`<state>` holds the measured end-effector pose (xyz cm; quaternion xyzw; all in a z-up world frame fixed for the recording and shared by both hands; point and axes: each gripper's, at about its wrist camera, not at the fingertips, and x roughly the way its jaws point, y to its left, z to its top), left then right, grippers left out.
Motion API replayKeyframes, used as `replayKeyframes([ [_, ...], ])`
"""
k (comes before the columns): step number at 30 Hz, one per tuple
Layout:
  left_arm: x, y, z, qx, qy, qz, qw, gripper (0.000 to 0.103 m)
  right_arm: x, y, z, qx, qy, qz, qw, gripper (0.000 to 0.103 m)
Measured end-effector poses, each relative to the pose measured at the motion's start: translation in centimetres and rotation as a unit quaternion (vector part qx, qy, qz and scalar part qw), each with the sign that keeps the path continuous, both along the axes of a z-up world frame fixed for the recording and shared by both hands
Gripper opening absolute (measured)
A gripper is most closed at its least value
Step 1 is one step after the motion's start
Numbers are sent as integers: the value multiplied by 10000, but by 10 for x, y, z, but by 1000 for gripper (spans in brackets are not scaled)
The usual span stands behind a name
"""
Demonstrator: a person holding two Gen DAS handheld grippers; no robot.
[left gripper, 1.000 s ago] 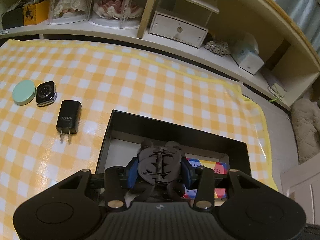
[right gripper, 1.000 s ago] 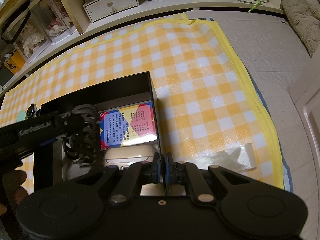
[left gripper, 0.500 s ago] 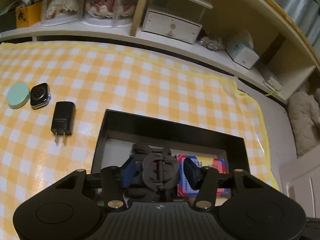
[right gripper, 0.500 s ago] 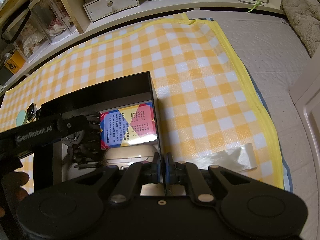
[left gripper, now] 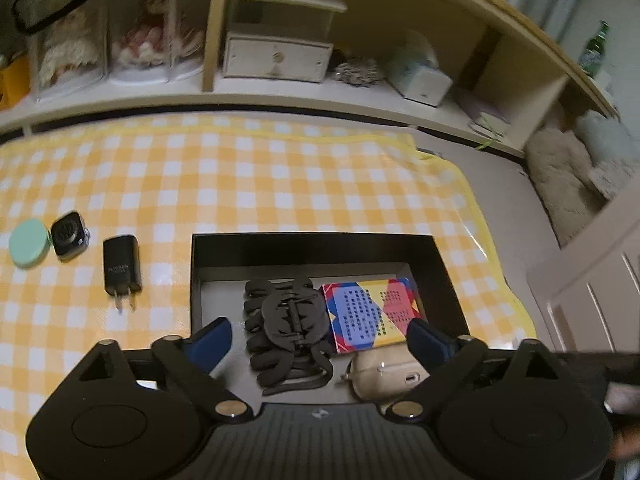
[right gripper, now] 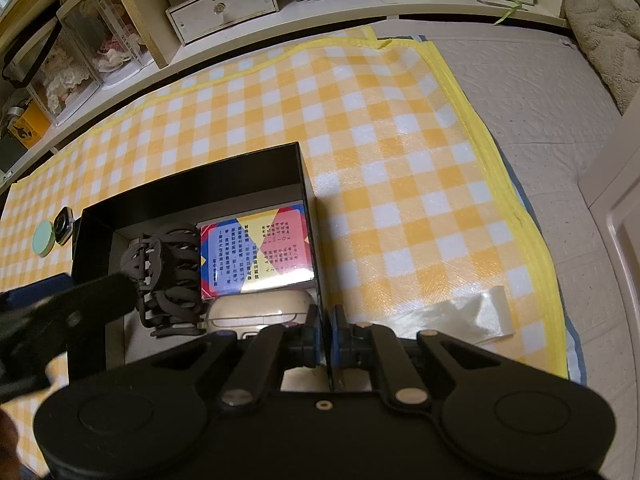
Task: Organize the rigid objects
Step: 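Carry the claw clip into the black tray and open the left tool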
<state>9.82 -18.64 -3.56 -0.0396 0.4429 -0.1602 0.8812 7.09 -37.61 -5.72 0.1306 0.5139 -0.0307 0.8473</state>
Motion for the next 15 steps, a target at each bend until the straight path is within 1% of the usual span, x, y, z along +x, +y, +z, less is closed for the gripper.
replayKeyframes([
  [5,-15,9,12,202,-118,-306,9993,103,0,0,0,-2,0,3,10000,7],
  [10,-29,22,19,427,-94,-622,9971,103,0,0,0,-12,0,1,10000,7],
  [13,-37,31,22,506,-81,-771,9957,103,0,0,1,-6,-6,-4,10000,6],
  [15,-41,36,24,494,-46,-841,9952,103,0,0,1,-22,-9,9,10000,6],
])
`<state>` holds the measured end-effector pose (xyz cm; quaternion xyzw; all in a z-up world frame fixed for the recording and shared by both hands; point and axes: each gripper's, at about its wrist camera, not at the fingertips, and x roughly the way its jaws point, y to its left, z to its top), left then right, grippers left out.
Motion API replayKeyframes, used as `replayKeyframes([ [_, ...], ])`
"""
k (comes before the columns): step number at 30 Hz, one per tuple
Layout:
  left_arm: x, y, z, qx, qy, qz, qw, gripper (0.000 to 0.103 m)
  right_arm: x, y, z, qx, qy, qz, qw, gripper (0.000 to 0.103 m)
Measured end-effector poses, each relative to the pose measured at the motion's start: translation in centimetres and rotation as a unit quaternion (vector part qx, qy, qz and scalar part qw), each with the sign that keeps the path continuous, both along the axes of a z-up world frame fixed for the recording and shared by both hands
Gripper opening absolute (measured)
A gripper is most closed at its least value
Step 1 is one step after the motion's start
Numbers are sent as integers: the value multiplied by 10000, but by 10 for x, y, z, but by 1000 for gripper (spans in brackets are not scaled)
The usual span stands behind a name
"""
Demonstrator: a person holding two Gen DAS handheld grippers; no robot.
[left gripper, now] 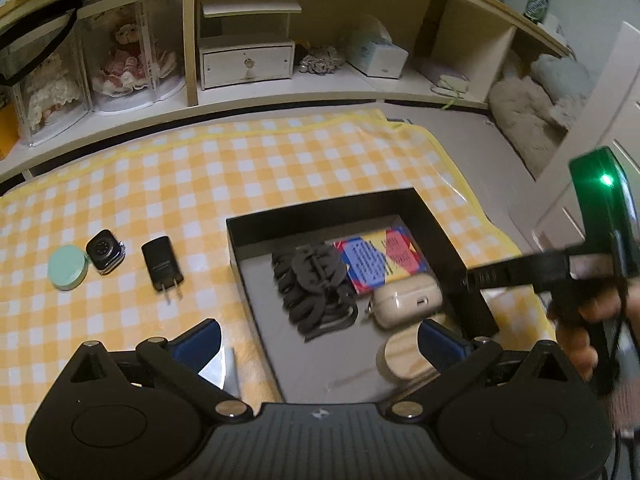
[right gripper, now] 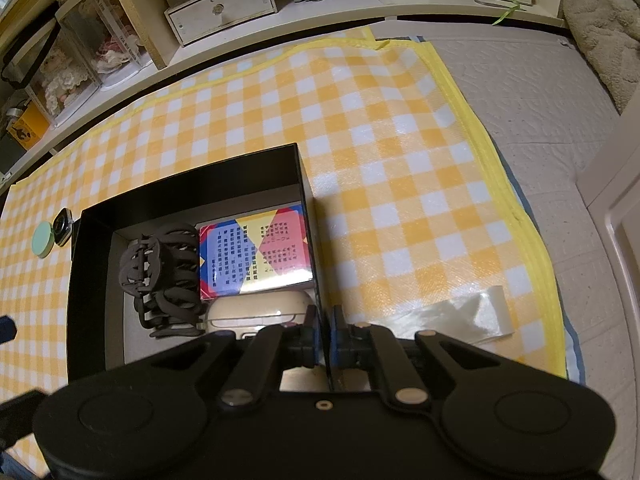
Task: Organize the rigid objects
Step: 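Carry the claw clip into the black tray and open the left tool, then move the left tool to the white plug charger and grasp it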
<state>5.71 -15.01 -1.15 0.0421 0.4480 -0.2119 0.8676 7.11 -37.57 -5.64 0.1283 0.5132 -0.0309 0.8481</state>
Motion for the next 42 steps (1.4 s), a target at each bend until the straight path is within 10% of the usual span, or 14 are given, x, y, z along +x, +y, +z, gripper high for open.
replayKeyframes([
  [22,-20,30,6,-157,-251,-279,9992,103,4,3,-1,-154,38,58,9999,5],
  [31,3,70,-3,-448,23,318,9985,103,3,1,-3,-212,-56,46,9997,4],
  [42,32,88,-43,-372,704,764,9939,79,5,3,-2,-290,-100,15,9995,5],
])
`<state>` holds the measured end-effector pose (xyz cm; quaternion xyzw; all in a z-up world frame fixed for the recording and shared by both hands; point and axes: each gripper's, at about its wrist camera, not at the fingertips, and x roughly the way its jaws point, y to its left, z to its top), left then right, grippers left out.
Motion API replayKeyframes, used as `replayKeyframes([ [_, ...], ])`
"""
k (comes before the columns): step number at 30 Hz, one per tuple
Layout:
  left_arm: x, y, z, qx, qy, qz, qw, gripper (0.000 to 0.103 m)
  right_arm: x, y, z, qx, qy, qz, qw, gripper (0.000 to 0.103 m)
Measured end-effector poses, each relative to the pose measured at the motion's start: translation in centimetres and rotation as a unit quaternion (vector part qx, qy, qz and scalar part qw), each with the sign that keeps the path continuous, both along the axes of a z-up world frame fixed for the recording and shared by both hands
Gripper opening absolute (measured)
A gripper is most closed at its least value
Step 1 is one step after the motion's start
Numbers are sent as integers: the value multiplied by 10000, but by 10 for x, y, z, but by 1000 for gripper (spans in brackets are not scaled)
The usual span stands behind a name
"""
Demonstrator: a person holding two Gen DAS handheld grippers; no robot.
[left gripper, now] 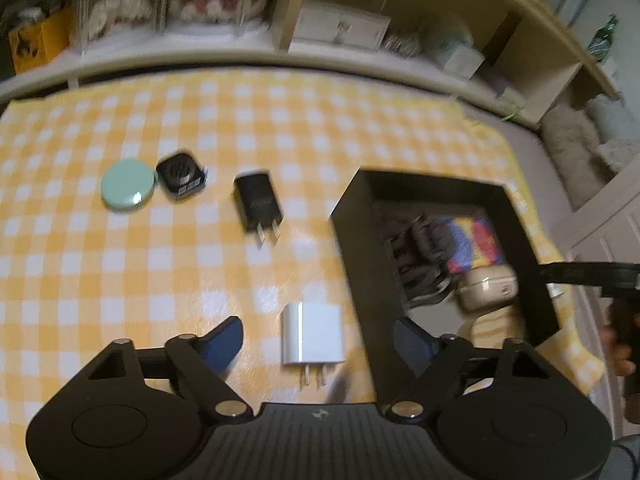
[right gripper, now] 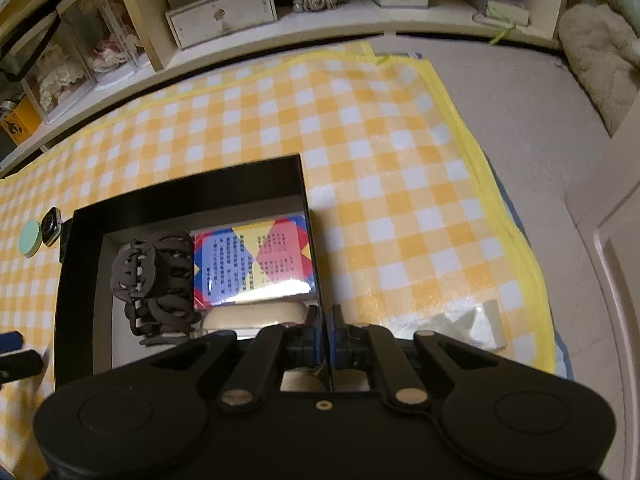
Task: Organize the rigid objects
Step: 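Move the left tool to the white plug charger and grasp it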
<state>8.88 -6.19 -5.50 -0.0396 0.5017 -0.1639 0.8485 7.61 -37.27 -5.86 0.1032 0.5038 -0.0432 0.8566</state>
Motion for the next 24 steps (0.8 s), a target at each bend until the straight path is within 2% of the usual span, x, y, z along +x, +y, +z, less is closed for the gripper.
replayKeyframes([
  [6,11,1,-23,52,295,231,9993,64,1,5,-1,-153,43,61,9999,5],
  [11,16,2,-36,-131,471,273,9984,61,1,6,-2,-147,46,60,9999,5],
  [13,17,1,-38,-192,435,259,9985,61,1,6,-2,-165,51,72,9998,5],
  [19,18,-9,-41,-67,292,74,9995,61,1,6,-2,-167,69,88,9998,5],
  [20,17,-10,-41,48,255,4,9997,55,0,6,-2,-168,67,88,9998,5],
  [24,17,-4,-40,130,275,-54,9995,48,1,6,-3,-167,79,98,9998,5],
])
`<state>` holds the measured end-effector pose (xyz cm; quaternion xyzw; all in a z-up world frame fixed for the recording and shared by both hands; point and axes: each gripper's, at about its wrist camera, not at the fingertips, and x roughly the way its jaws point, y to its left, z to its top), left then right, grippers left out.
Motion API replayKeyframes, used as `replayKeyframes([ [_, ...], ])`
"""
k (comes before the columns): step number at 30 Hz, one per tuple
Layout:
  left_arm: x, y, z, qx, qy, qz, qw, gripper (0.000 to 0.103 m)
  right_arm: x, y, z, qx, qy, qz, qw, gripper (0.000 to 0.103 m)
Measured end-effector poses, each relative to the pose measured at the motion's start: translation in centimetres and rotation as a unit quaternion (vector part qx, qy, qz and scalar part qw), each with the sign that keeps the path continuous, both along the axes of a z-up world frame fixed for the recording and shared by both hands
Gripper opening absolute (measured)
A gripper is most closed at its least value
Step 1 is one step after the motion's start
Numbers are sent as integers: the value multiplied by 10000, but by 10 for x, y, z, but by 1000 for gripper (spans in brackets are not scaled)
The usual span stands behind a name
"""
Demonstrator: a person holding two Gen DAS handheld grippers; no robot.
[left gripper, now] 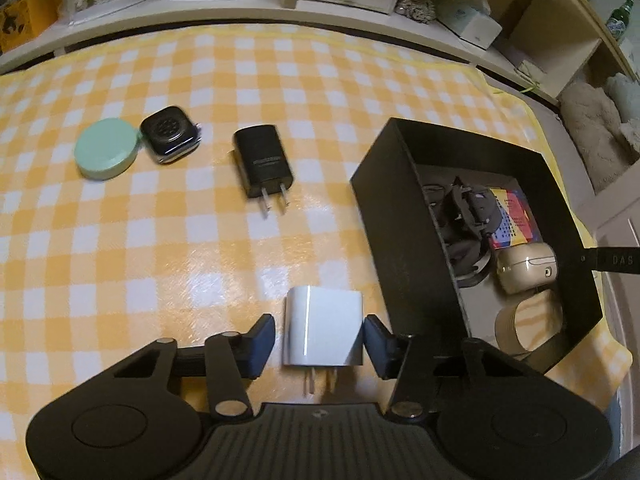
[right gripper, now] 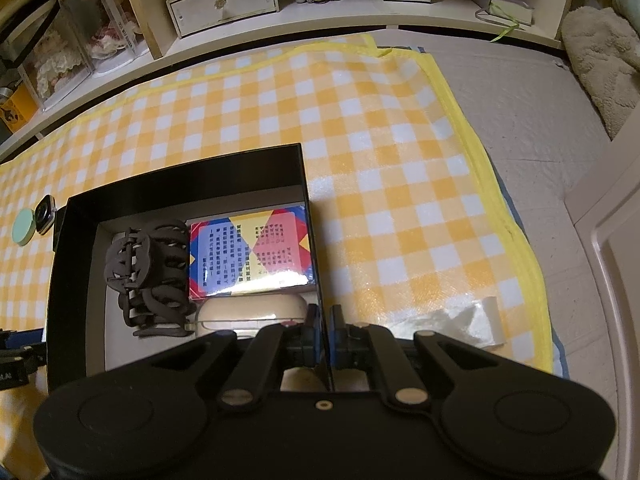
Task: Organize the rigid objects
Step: 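Move the left tool to the white plug charger and grasp it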
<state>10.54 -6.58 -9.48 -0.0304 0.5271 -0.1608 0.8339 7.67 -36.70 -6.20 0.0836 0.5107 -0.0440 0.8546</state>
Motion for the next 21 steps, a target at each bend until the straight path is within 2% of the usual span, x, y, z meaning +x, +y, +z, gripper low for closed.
replayKeyframes([
  [6,-6,15,6,272,-53,165,9995,45,0,0,0,-9,-1,12,10000,5],
  [11,-10,8,5,356,-76,55,9993,45,0,1,0,-13,0,11,10000,5],
  [18,-12,-9,-2,663,-191,26,9976,52,0,1,0,-21,4,14,10000,5],
  [20,-13,-10,-2,696,-250,25,9973,49,0,1,0,-18,6,12,10000,5],
  [21,-13,-8,-2,693,-274,77,9972,44,0,1,0,-20,7,13,10000,5],
])
